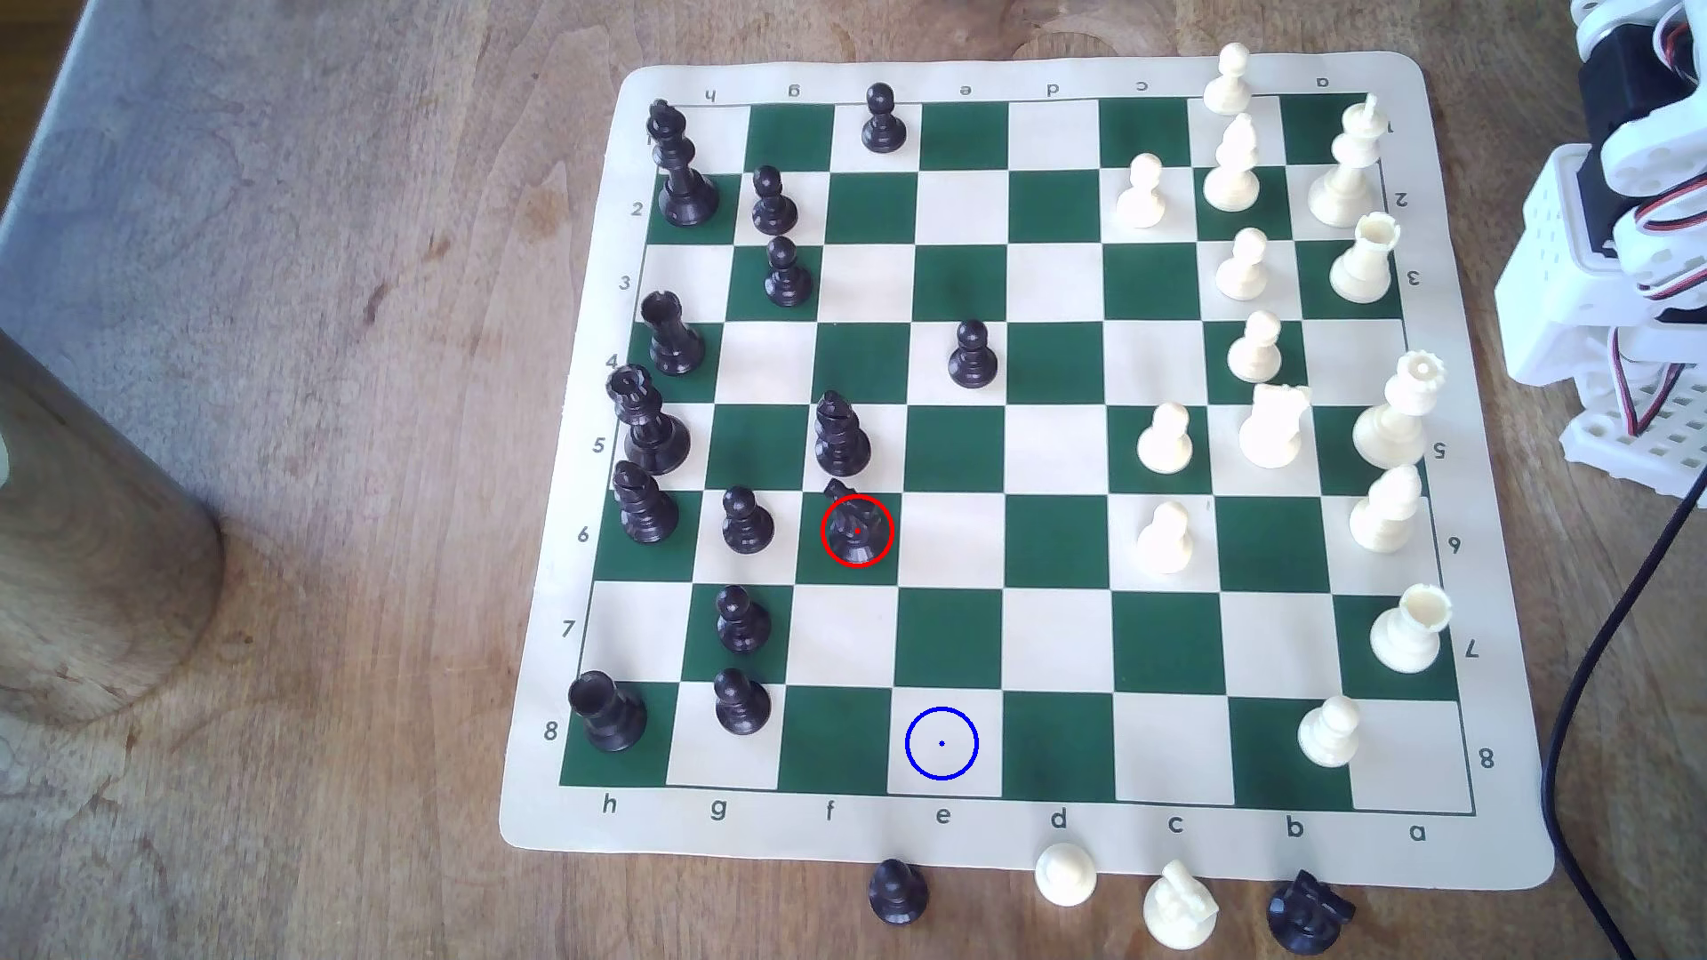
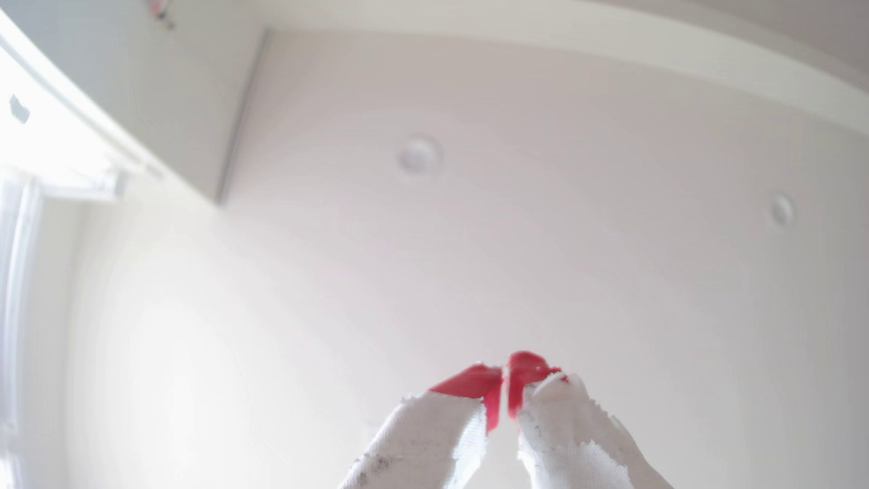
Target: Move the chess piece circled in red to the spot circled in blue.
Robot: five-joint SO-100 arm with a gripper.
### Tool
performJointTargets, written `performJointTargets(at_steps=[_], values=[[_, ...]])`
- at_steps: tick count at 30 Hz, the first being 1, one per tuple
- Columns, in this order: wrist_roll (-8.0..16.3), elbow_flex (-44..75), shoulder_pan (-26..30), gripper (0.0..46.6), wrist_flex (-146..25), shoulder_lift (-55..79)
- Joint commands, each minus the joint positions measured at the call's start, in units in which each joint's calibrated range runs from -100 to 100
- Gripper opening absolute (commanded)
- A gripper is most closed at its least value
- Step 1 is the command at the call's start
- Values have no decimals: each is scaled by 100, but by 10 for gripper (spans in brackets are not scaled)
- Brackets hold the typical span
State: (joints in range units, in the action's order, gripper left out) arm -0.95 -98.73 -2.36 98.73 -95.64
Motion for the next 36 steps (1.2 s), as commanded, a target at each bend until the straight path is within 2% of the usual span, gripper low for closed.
performJointTargets(at_steps=[1, 7, 11, 15, 16, 21, 24, 25, 32, 36], values=[[-29, -117, 44, 2, 95, -20], [-29, -63, 326, 2, -69, -20], [-29, 309, 326, 2, -626, -20], [-29, 1070, 451, 2, -2264, -11], [-29, 1351, 490, 2, -3247, -11], [0, 1632, 514, 2, -5597, -11], [5, 1714, 686, 2, -6089, -11], [15, 1913, 772, 2, -6957, -11], [20, 2031, 670, 2, -8169, -11], [-44, 2249, 764, 2, -9561, -3]])
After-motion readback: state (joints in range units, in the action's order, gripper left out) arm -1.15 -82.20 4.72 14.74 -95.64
